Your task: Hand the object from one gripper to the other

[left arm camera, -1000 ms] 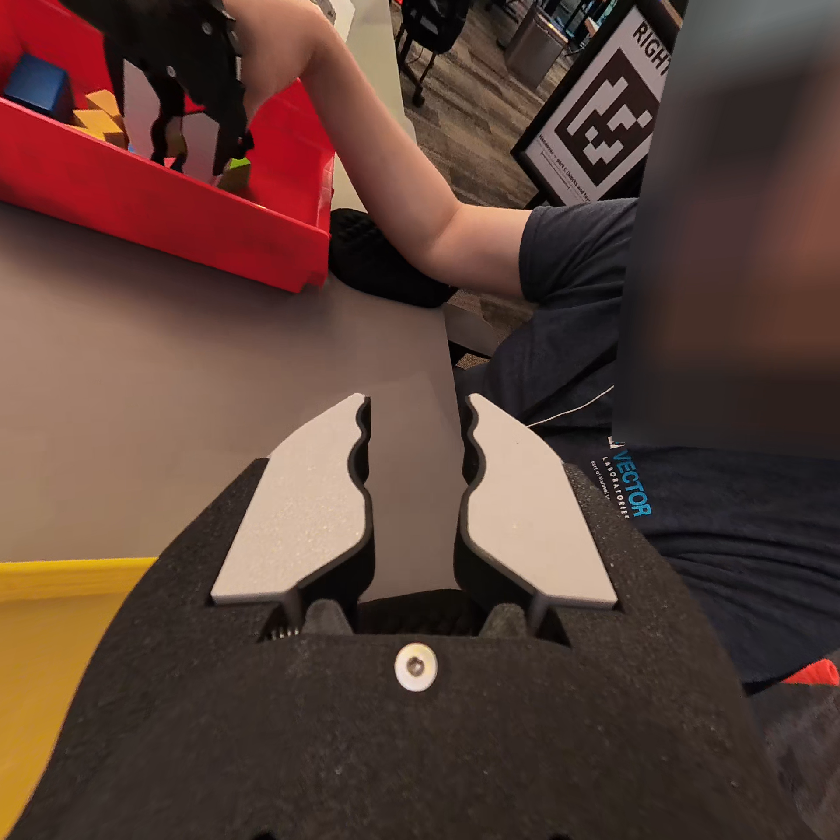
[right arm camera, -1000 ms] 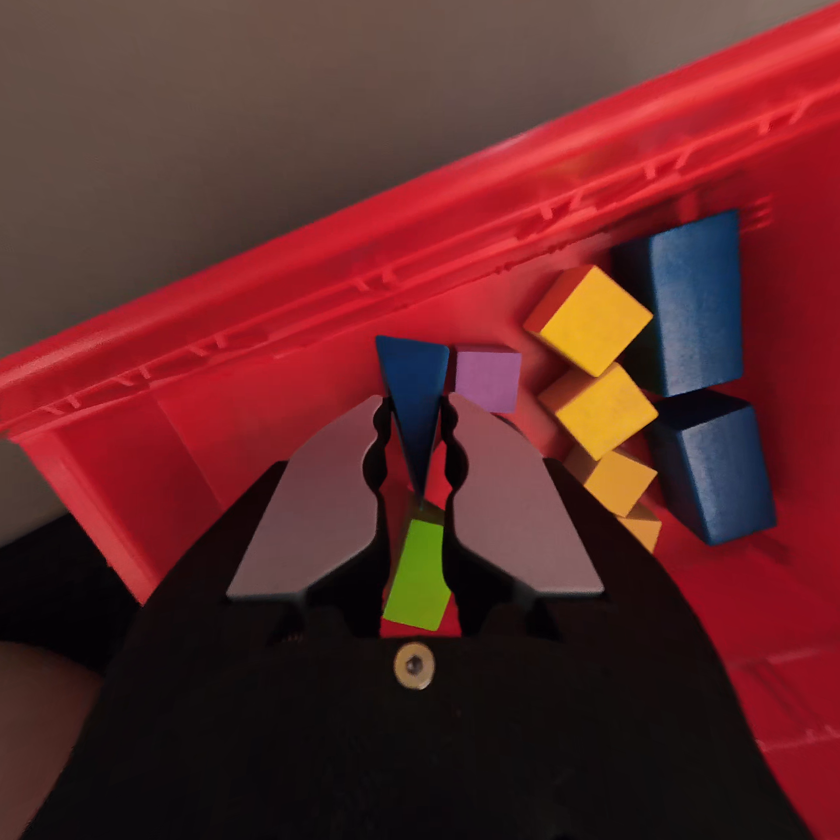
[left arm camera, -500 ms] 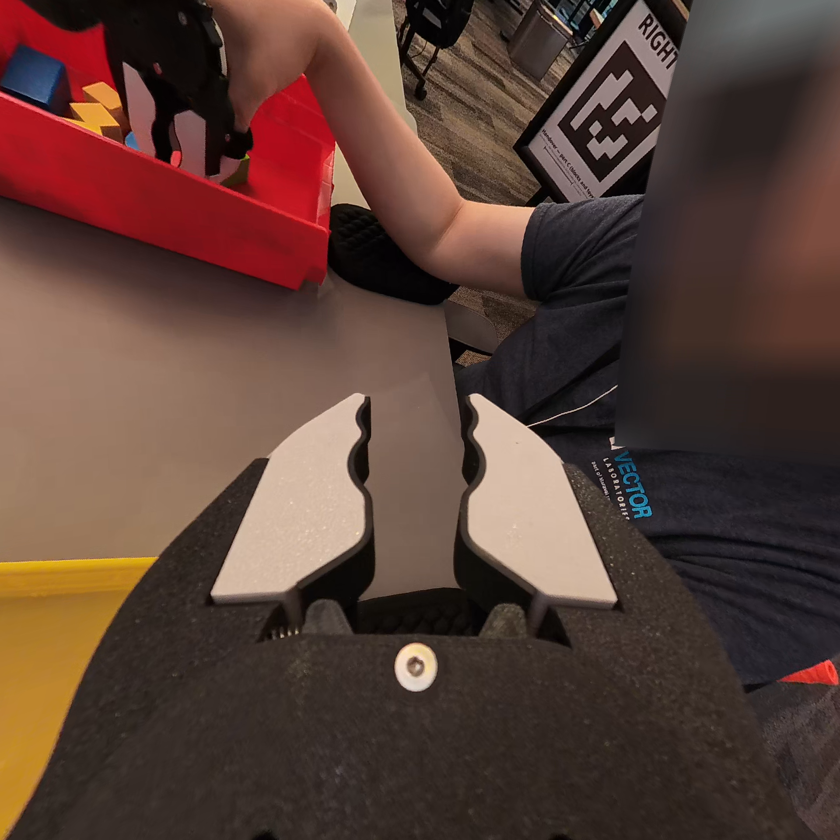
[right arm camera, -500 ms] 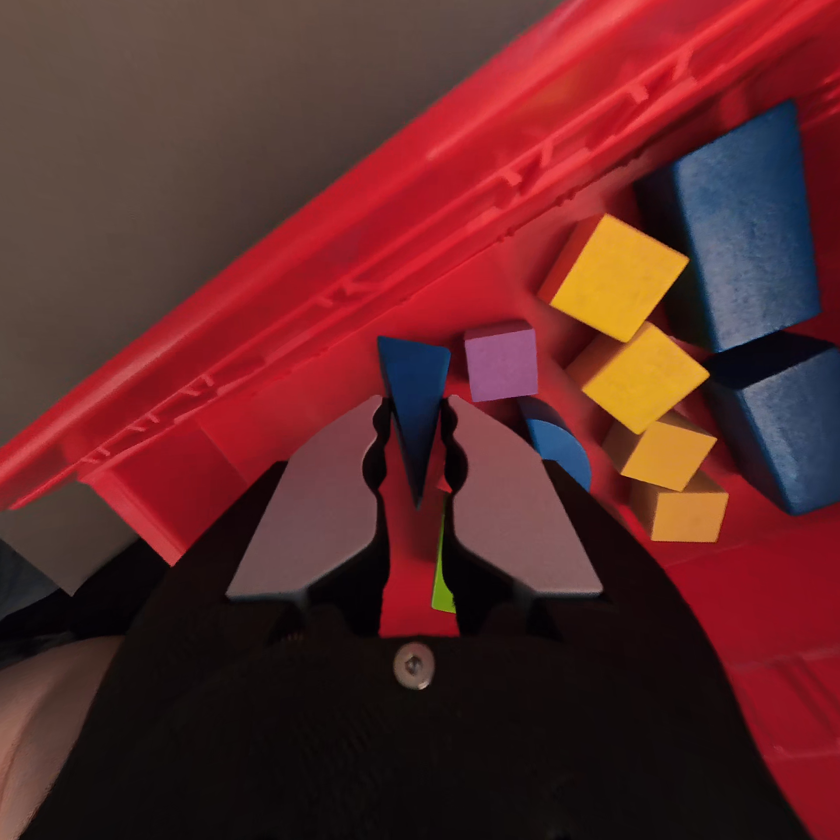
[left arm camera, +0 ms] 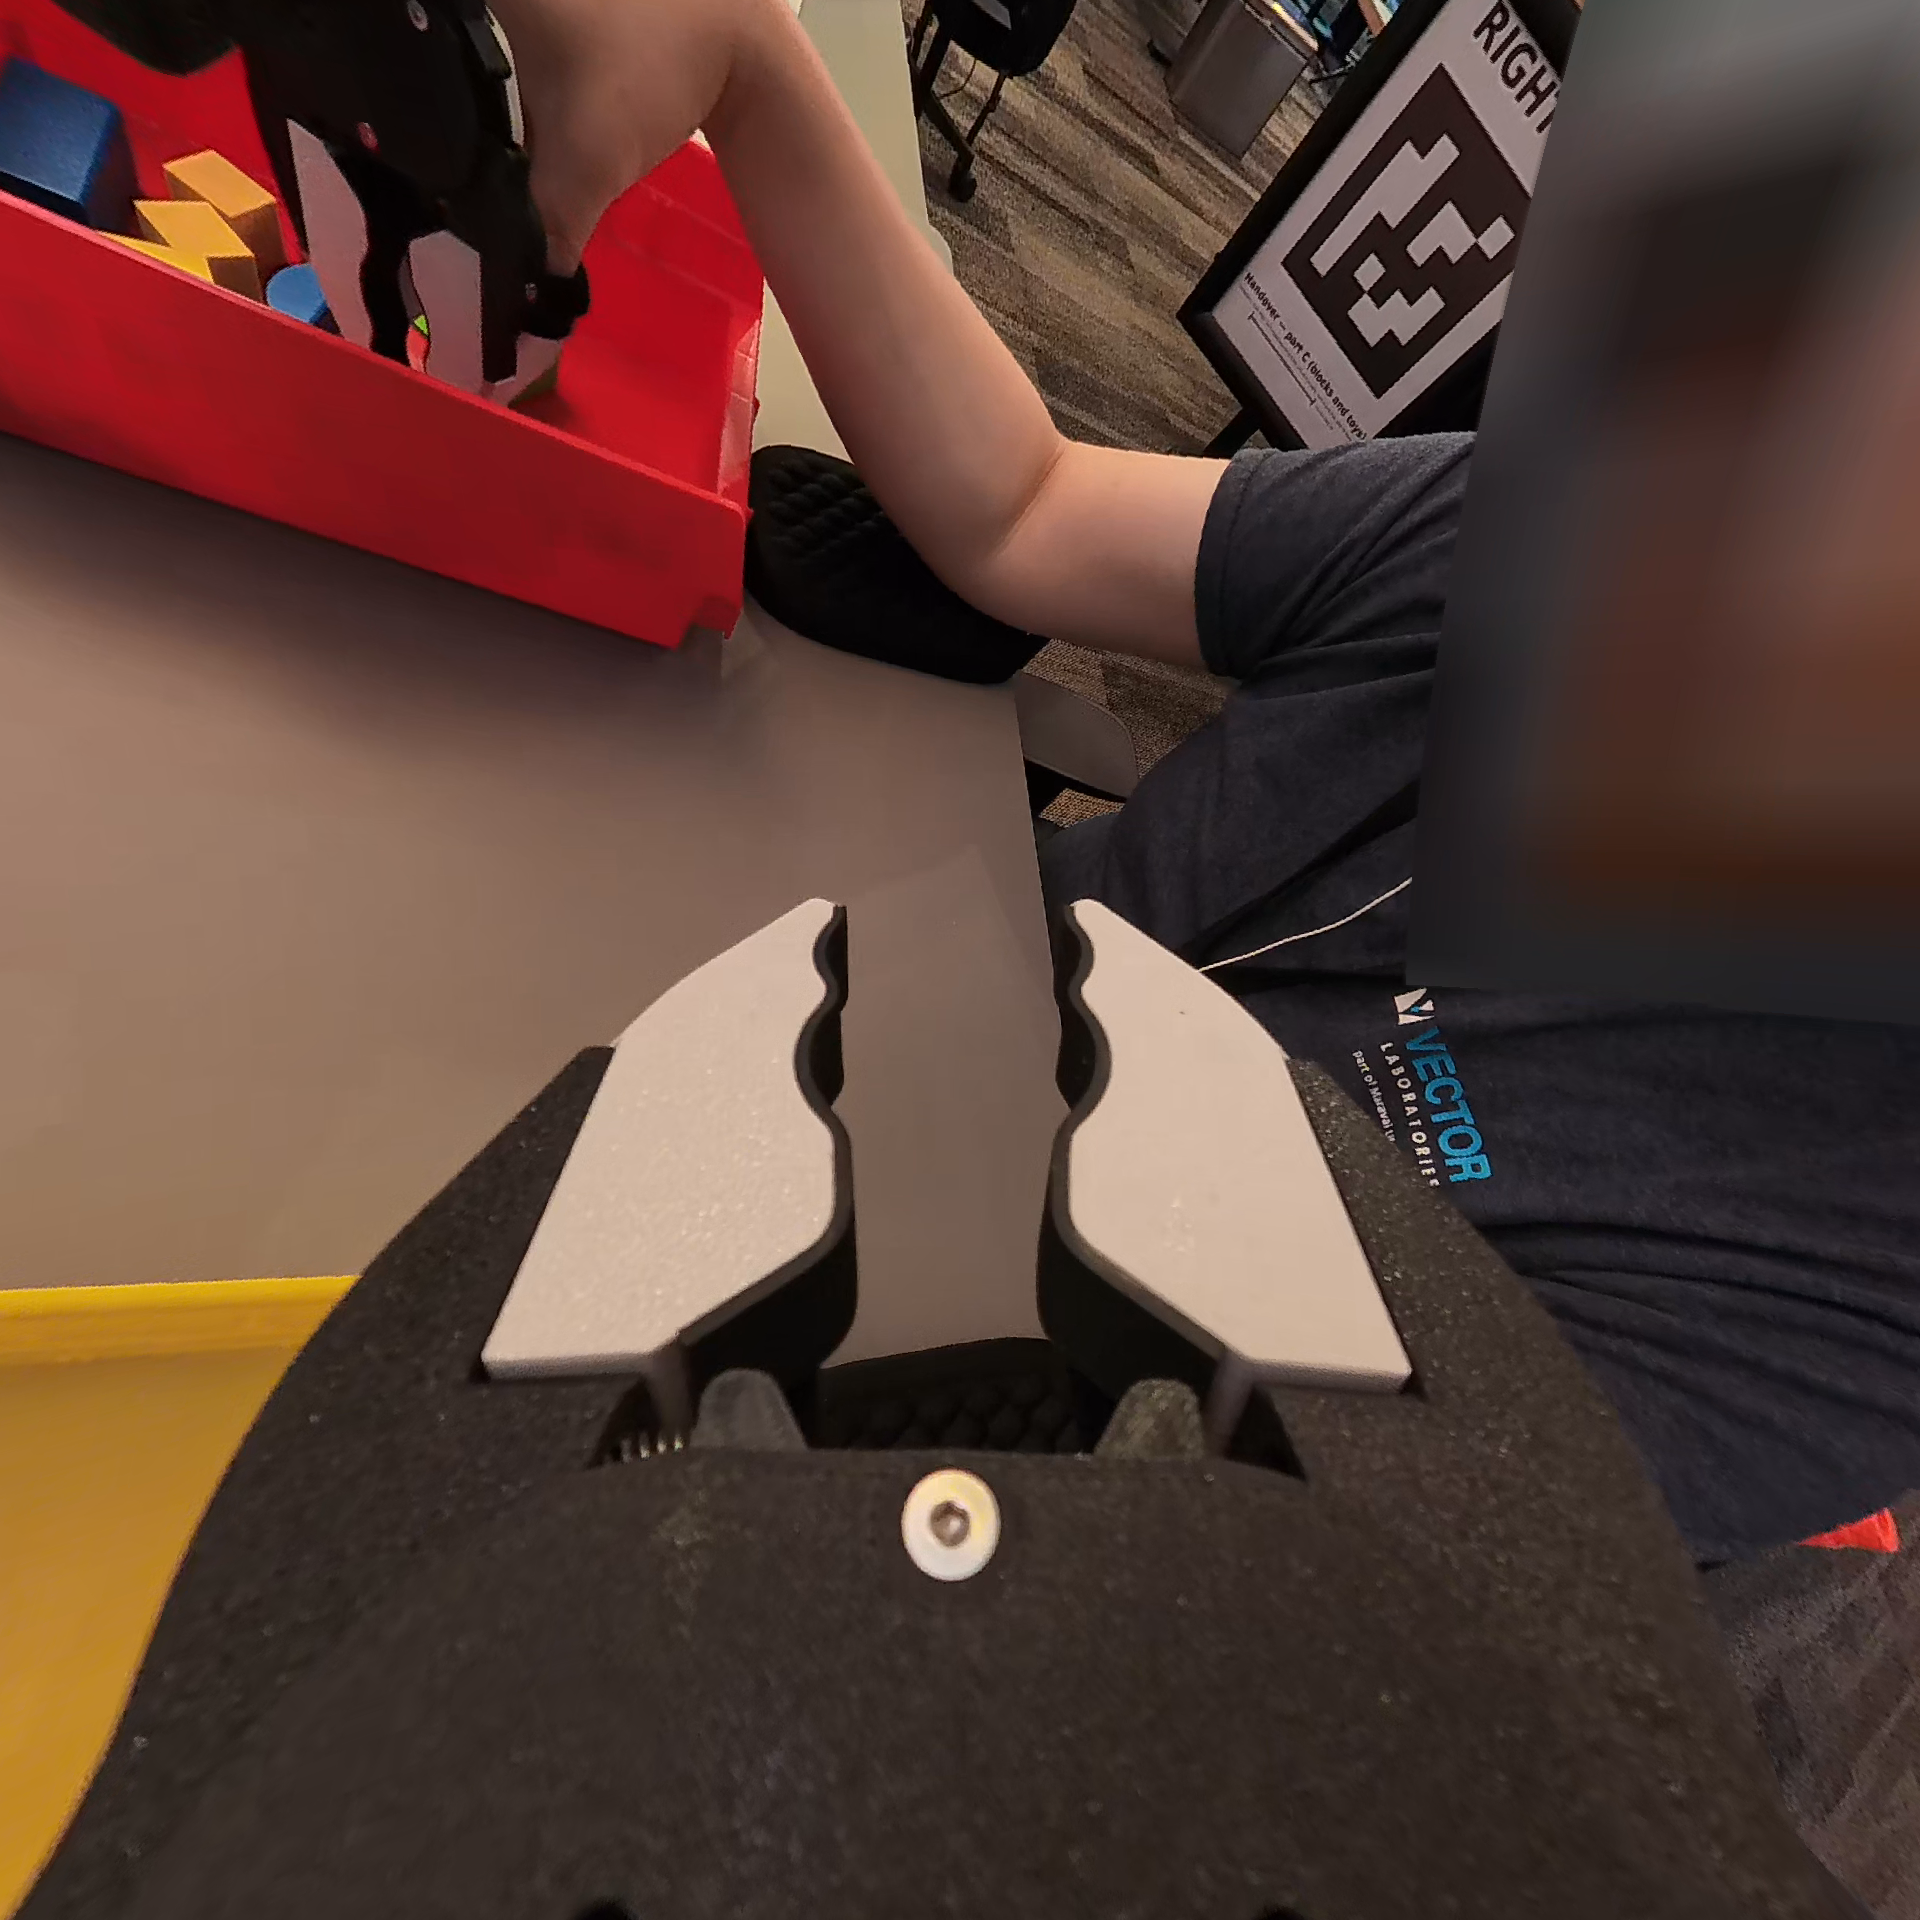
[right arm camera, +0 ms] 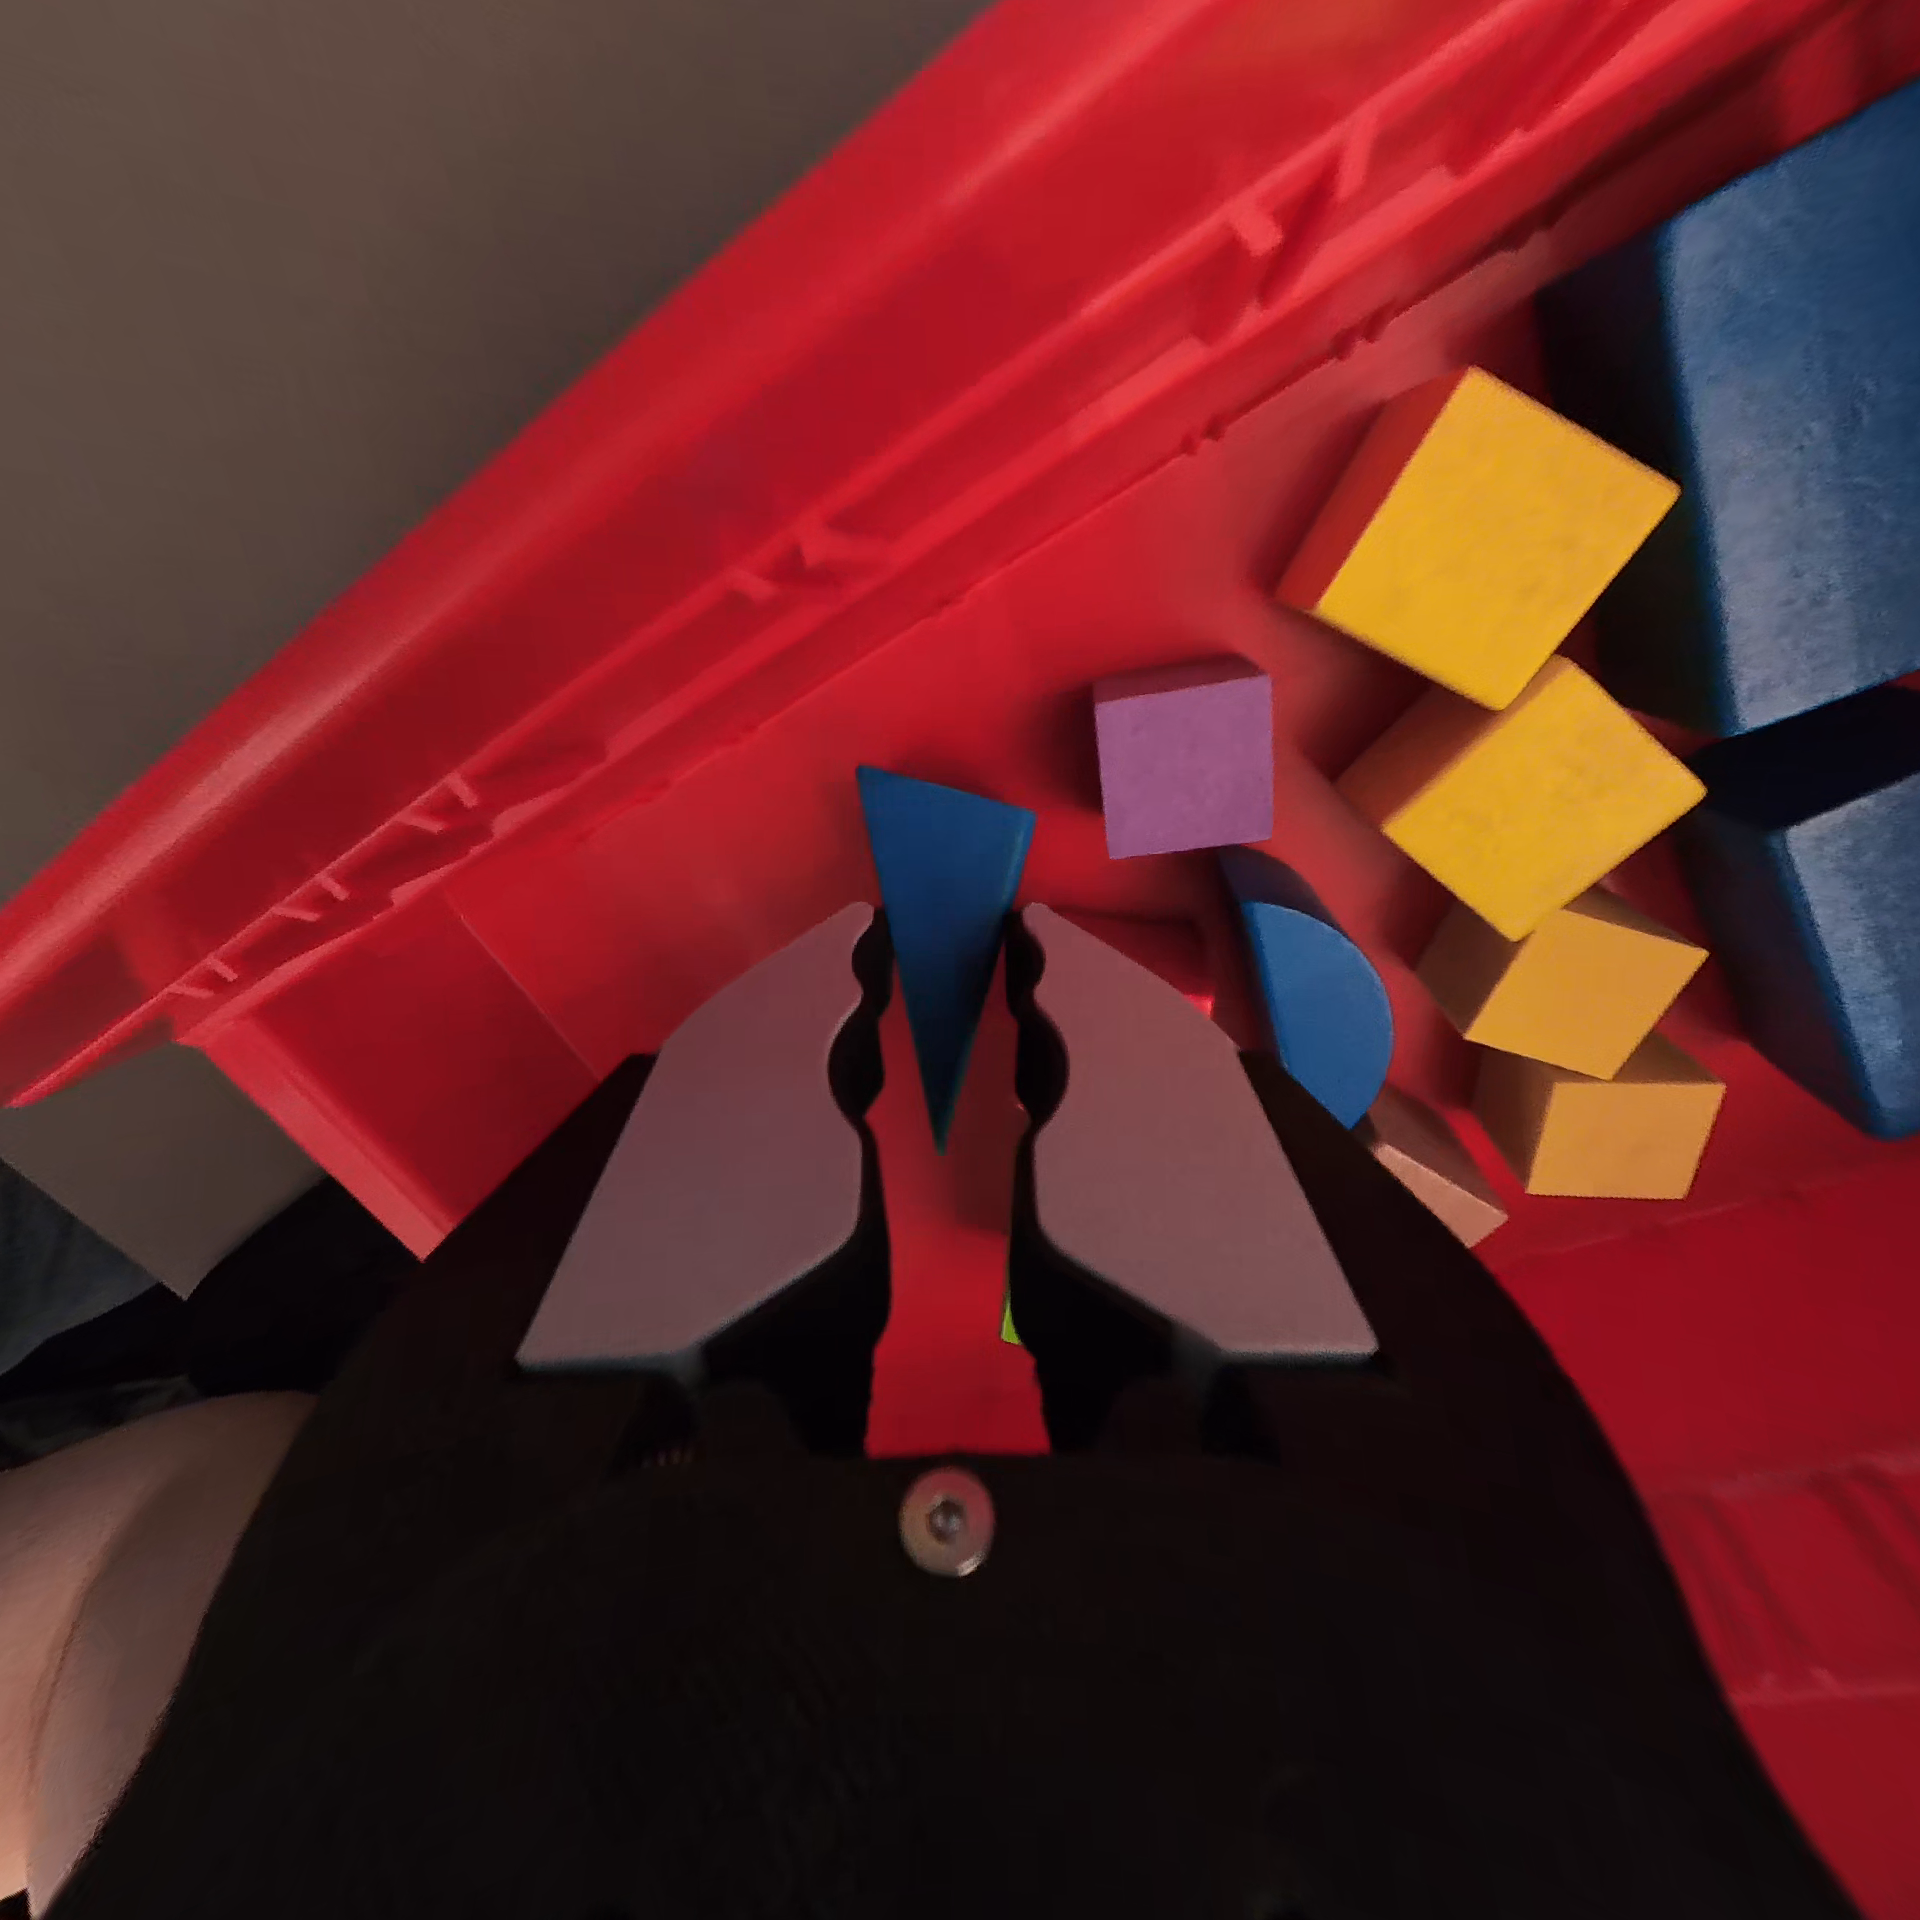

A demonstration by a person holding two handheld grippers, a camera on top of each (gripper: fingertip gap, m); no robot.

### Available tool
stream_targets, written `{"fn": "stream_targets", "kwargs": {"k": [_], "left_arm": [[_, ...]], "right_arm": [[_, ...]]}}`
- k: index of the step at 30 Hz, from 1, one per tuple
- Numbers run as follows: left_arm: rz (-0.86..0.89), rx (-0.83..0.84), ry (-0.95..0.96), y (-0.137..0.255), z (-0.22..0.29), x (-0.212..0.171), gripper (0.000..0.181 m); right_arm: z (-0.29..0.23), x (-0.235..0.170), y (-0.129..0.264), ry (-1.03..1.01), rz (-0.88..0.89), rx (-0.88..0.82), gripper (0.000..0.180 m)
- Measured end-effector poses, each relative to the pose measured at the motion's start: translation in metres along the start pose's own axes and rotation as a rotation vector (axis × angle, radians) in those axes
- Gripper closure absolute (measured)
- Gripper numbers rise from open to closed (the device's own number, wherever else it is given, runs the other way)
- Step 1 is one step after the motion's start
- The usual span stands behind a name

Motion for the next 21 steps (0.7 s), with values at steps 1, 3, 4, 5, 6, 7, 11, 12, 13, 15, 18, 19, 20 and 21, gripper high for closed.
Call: {"fn": "stream_targets", "kwargs": {"k": [1,3,4,5,6,7,11,12,13,15,18,19,20,21], "left_arm": [[-0.003,-0.001,0.002,-0.0007,-0.0002,-0.0002,0.143],[-0.010,-0.002,0.007,-0.0019,-0.0006,-0.0007,0.143],[-0.013,-0.004,0.008,-0.0025,-0.0008,-0.0009,0.143],[-0.015,-0.005,0.009,-0.0030,-0.0009,-0.0011,0.143],[-0.018,-0.006,0.011,-0.0035,-0.0011,-0.0014,0.143],[-0.021,-0.006,0.012,-0.0039,-0.0013,-0.0016,0.143],[-0.025,-0.018,0.014,-0.0042,-0.0005,-0.0023,0.143],[-0.025,-0.021,0.014,-0.0039,0.0000,-0.0028,0.143],[-0.025,-0.021,0.013,-0.0035,0.0004,-0.0030,0.143],[-0.021,-0.020,0.013,-0.0028,0.0010,-0.0028,0.143],[-0.019,-0.024,0.012,-0.0023,0.0020,-0.0028,0.143],[-0.019,-0.027,0.012,-0.0024,0.0023,-0.0028,0.143],[-0.020,-0.030,0.012,-0.0025,0.0027,-0.0029,0.143],[-0.023,-0.033,0.012,-0.0025,0.0032,-0.0034,0.143]], "right_arm": [[-0.0001,0.0000,-0.0002,-0.006,-0.002,0.002,0.158],[-0.0004,-0.0007,-0.0005,-0.014,-0.007,0.006,0.158],[-0.0006,-0.0011,-0.0007,-0.017,-0.010,0.008,0.158],[-0.0006,-0.0011,-0.0008,-0.020,-0.013,0.010,0.158],[-0.0005,0.0000,-0.0006,-0.021,-0.009,0.009,0.158],[-0.0002,0.0016,-0.0005,-0.020,-0.003,0.006,0.158],[-0.0001,0.0039,-0.0006,-0.017,-0.006,-0.007,0.158],[-0.0005,0.0029,-0.0007,-0.014,-0.011,-0.007,0.158],[-0.0005,0.0022,-0.0008,-0.010,-0.012,-0.007,0.158],[-0.0006,0.0006,-0.0011,-0.013,-0.016,0.000,0.158],[-0.0005,-0.0006,-0.0013,-0.008,-0.018,0.005,0.158],[-0.0006,-0.0011,-0.0015,-0.004,-0.021,0.006,0.158],[-0.0006,-0.0012,-0.0016,0.002,-0.020,0.004,0.158],[-0.0006,-0.0013,-0.0017,0.006,-0.020,0.003,0.158]]}}
Point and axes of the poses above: each gripper's, where its closed fingertips meet, y back along the fingers, x out of its top, z = x × y across the jaws, the point moved 4 cm from there along y, back along the fingers, and after that the axes turned 1 degree about -y, right-handed, at the moved point
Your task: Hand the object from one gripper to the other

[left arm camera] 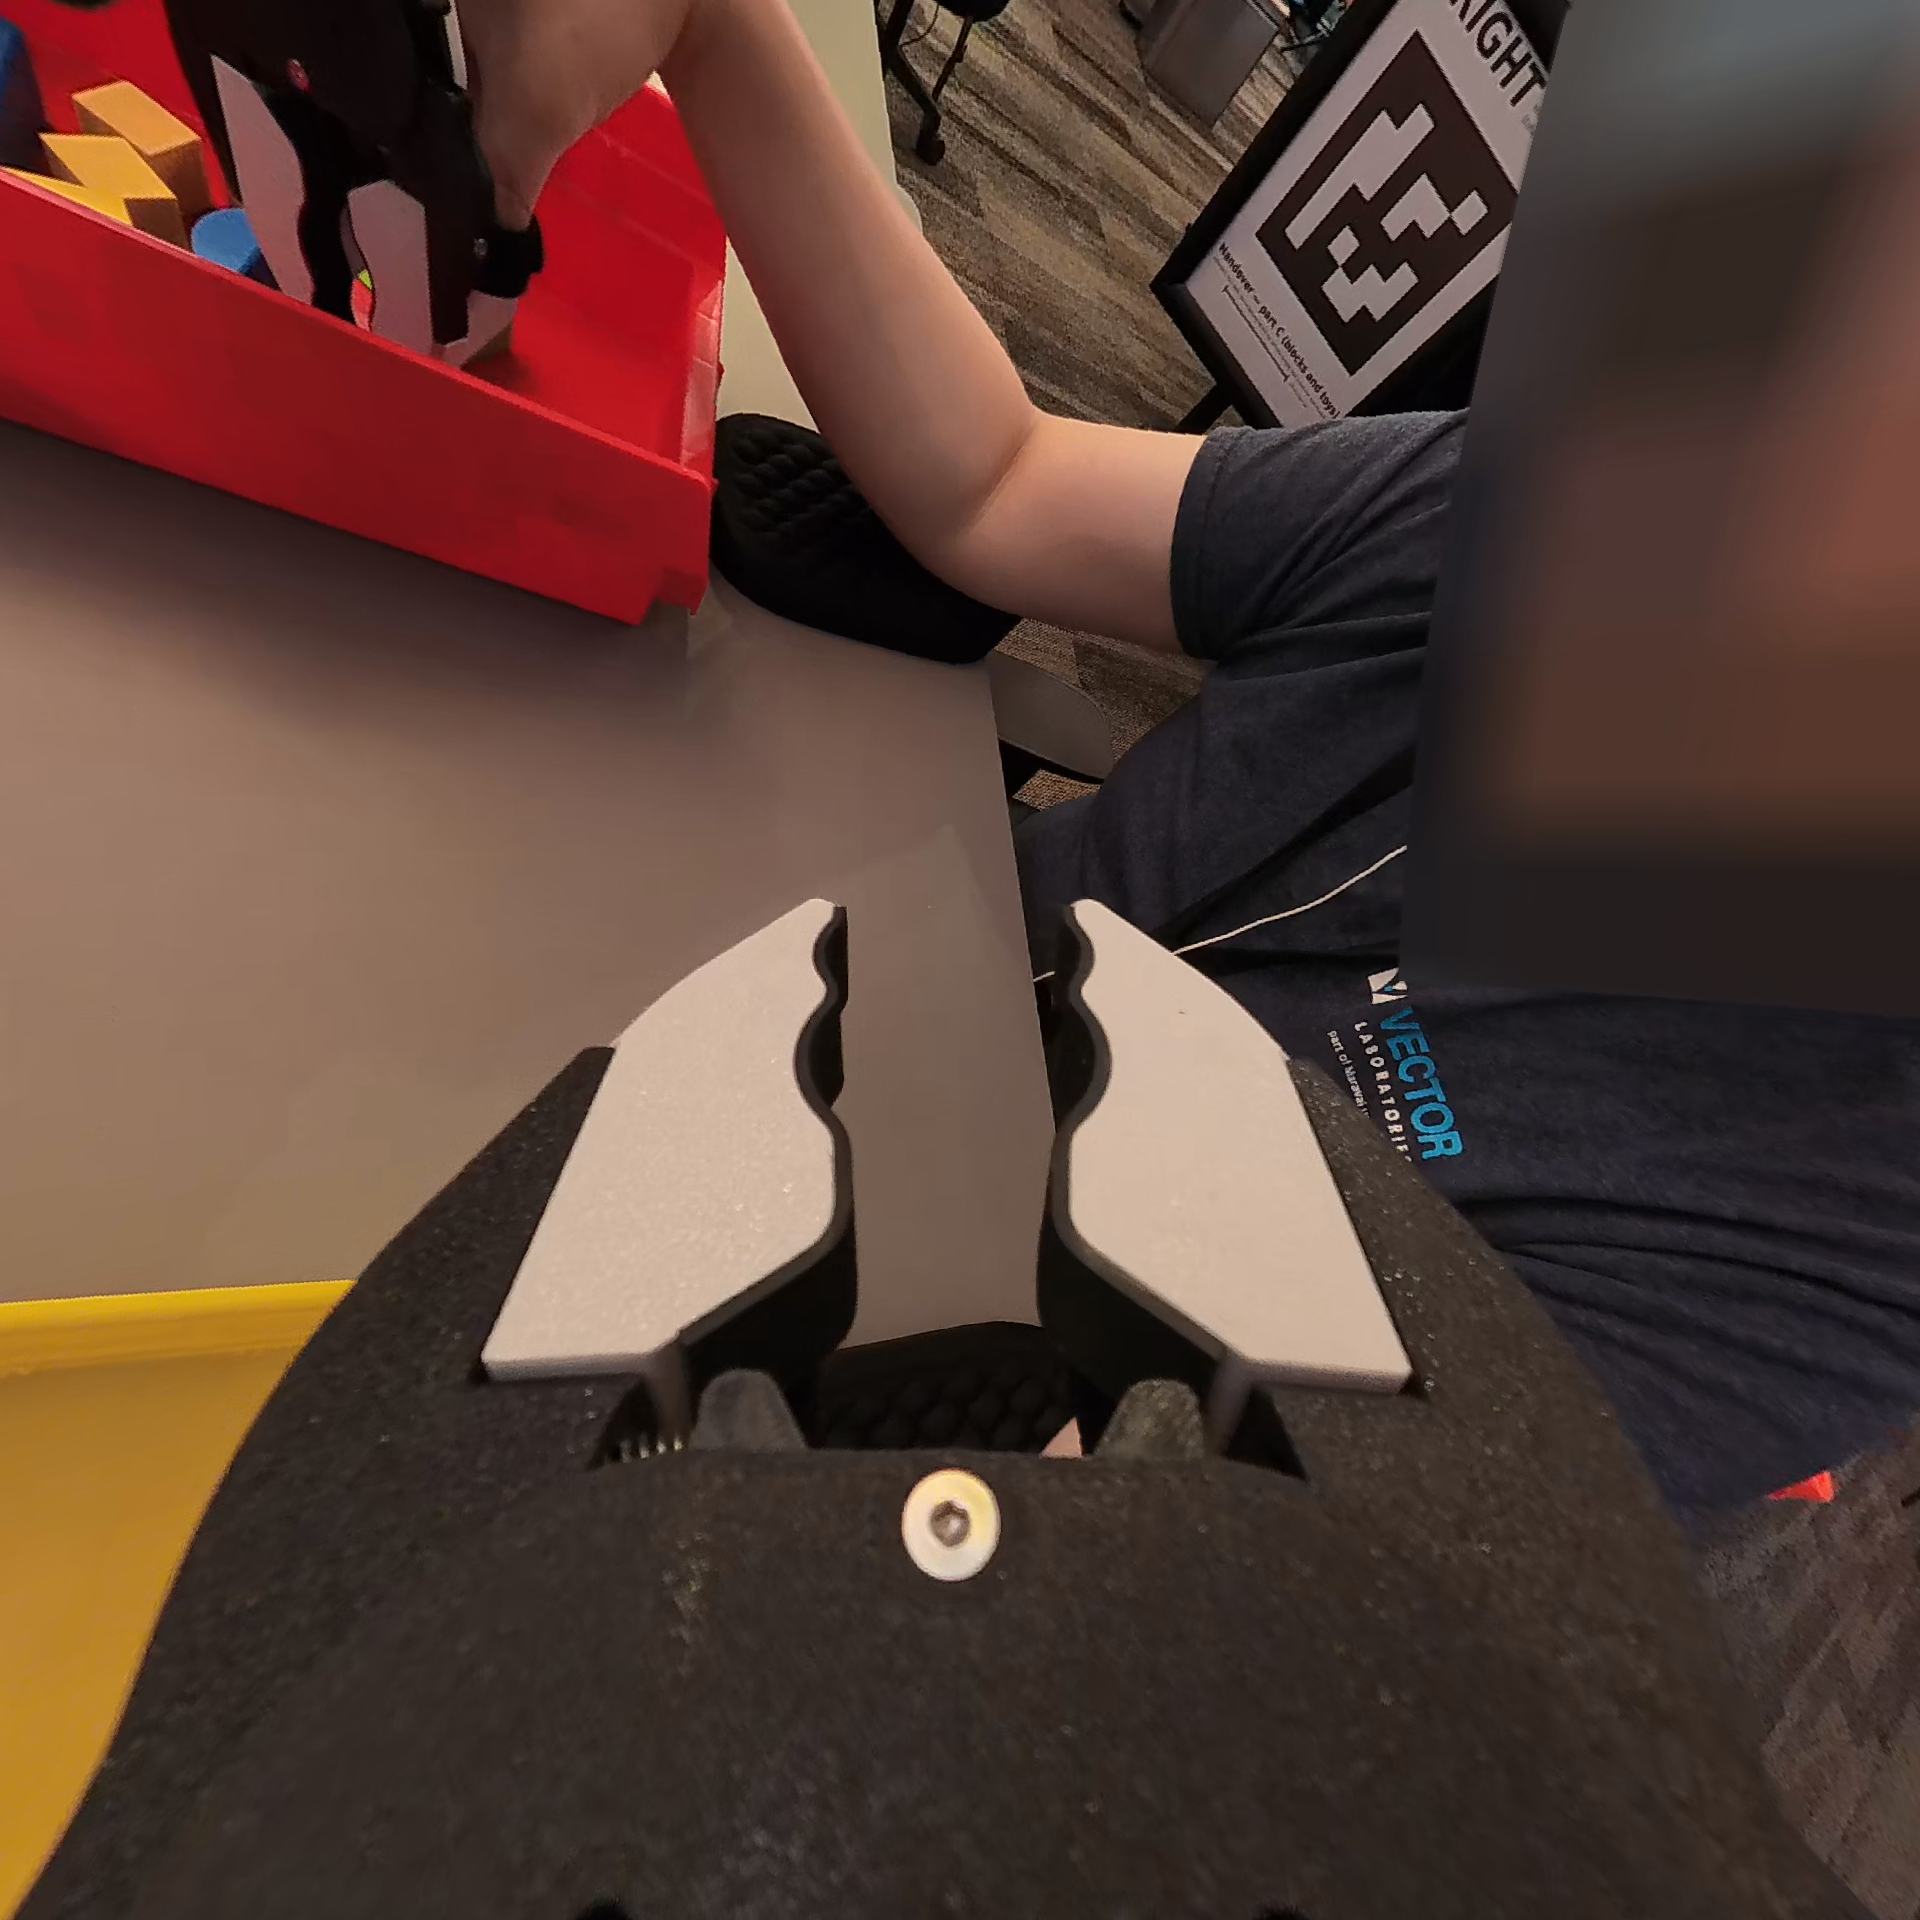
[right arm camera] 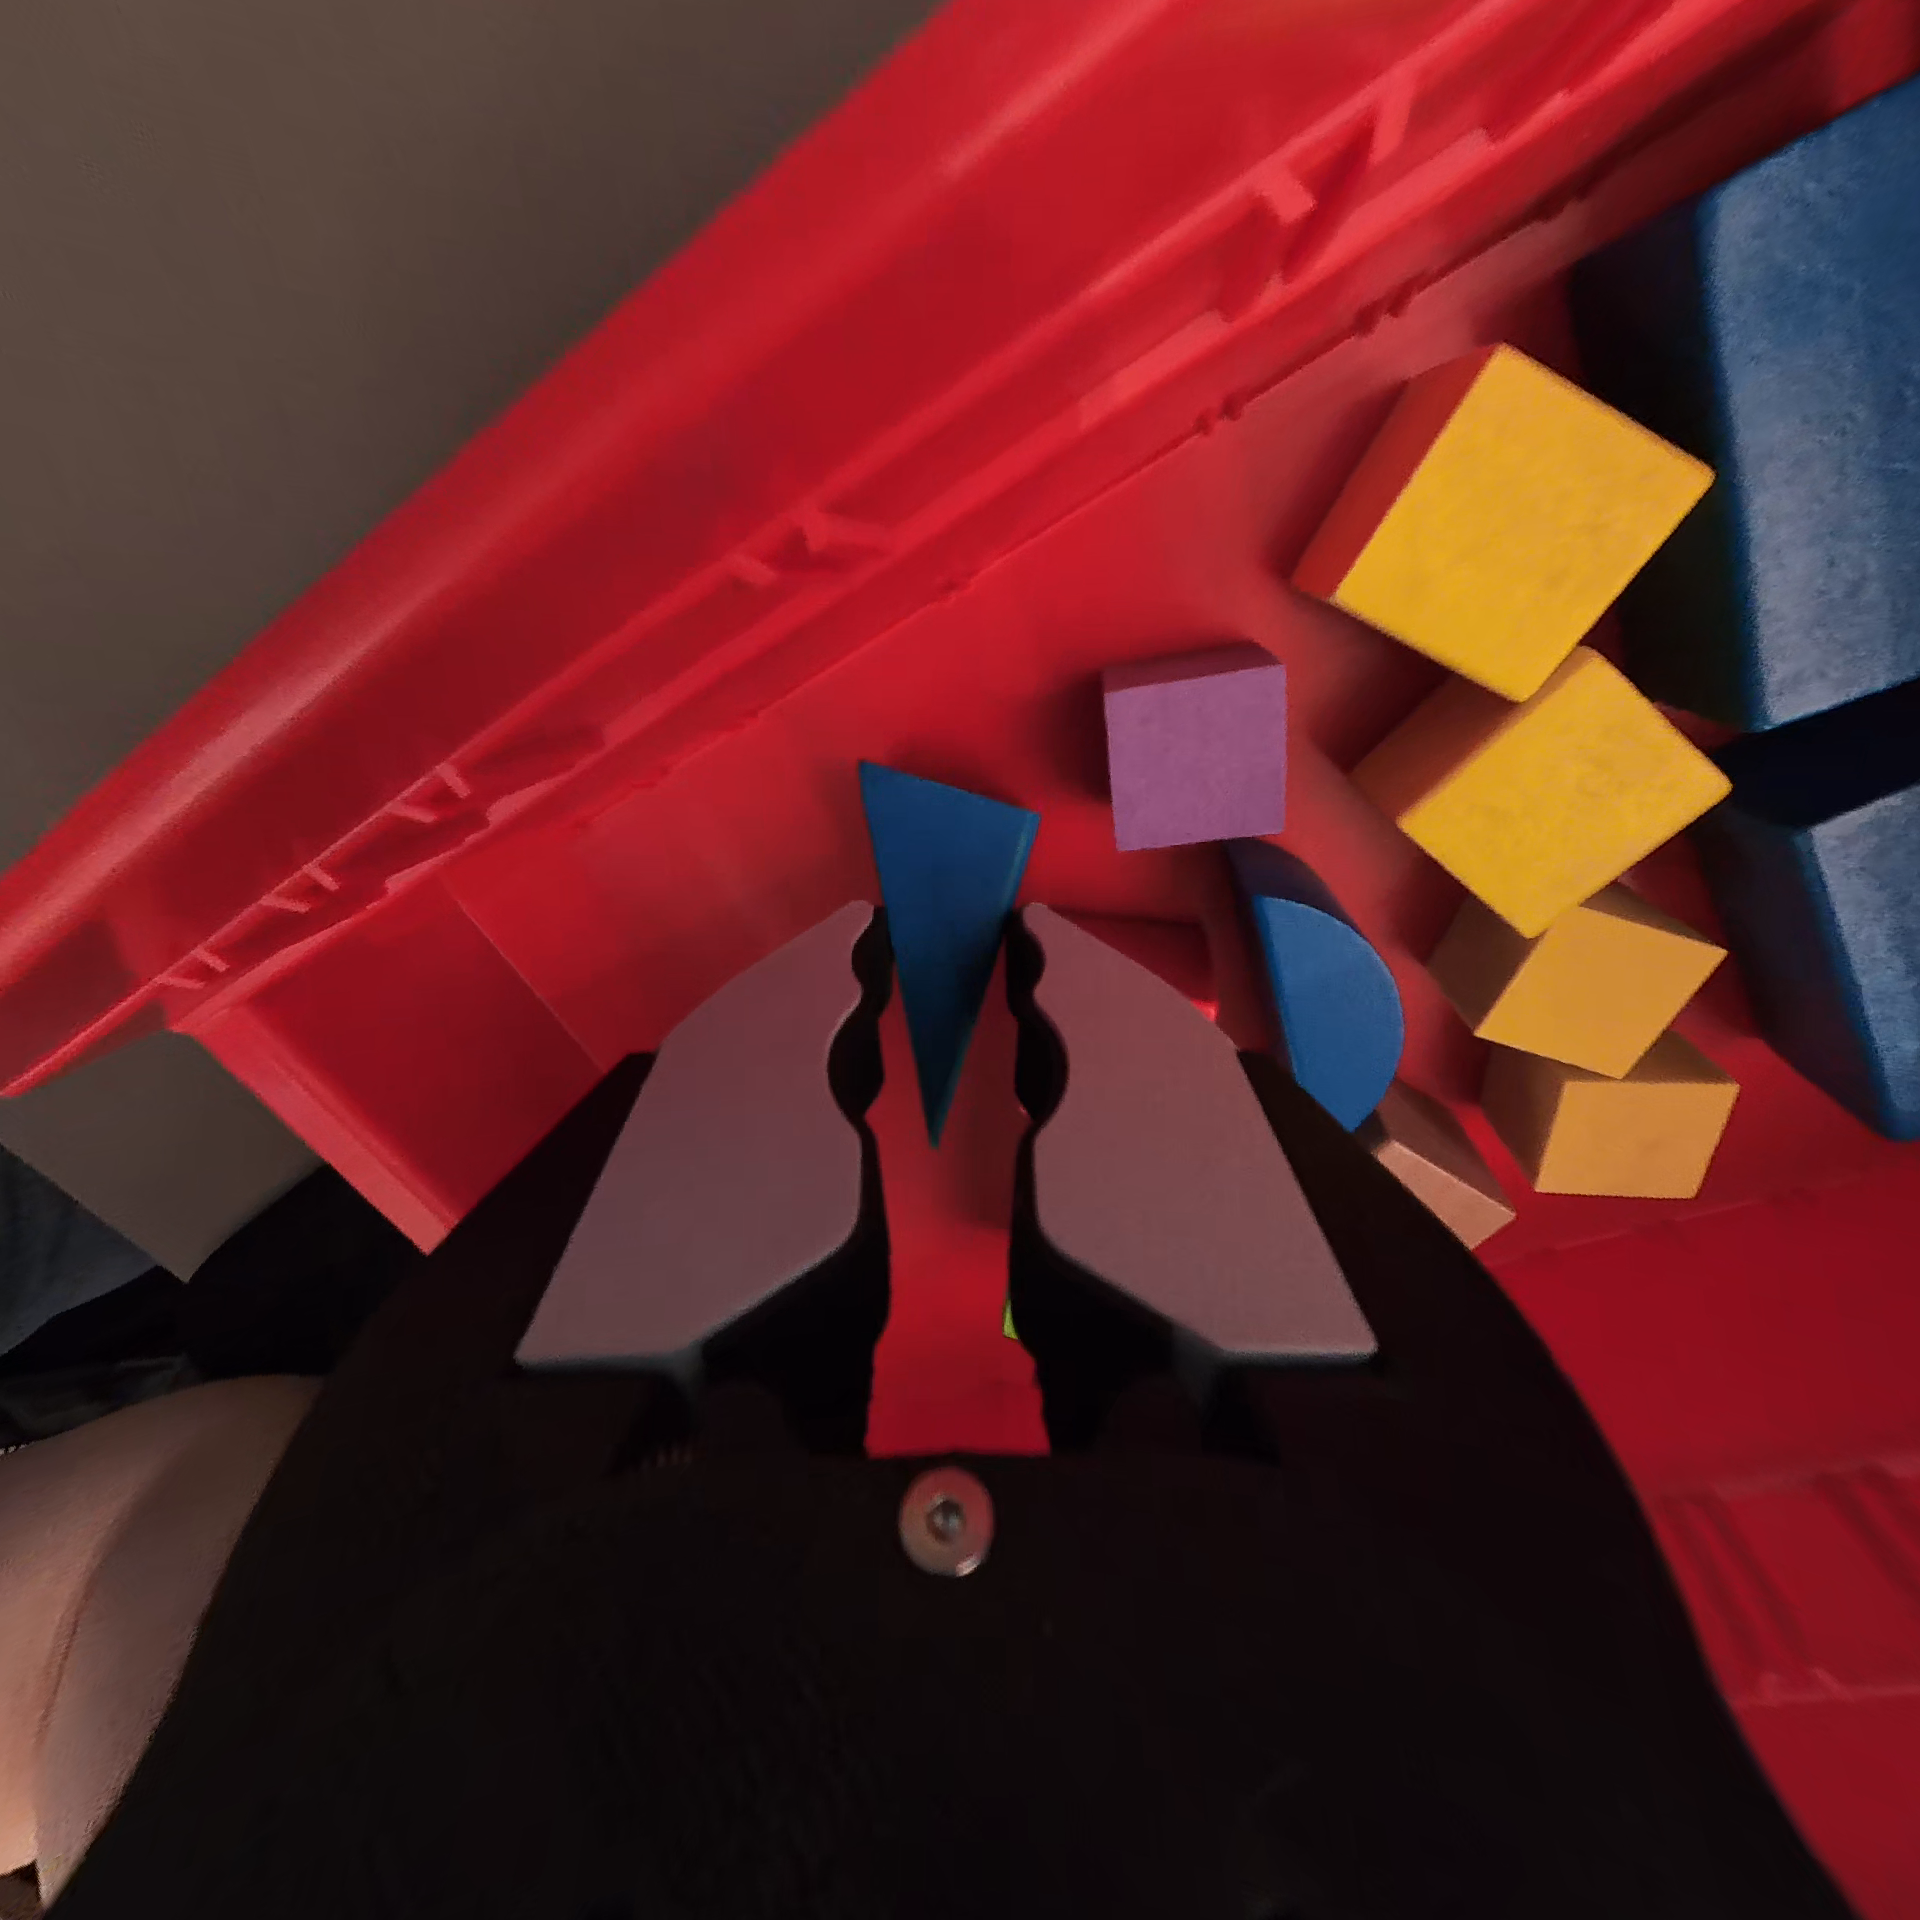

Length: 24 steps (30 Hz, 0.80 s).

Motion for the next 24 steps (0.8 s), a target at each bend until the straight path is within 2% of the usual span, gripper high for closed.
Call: {"fn": "stream_targets", "kwargs": {"k": [17,24], "left_arm": [[0.003,0.000,-0.004,0.003,0.003,-0.001,0.143],[-0.001,0.002,-0.001,0.002,0.003,-0.002,0.143]], "right_arm": [[0.006,0.013,0.002,0.026,0.095,-0.022,0.159],[0.004,0.008,-0.002,0.020,0.046,-0.019,0.158]]}}
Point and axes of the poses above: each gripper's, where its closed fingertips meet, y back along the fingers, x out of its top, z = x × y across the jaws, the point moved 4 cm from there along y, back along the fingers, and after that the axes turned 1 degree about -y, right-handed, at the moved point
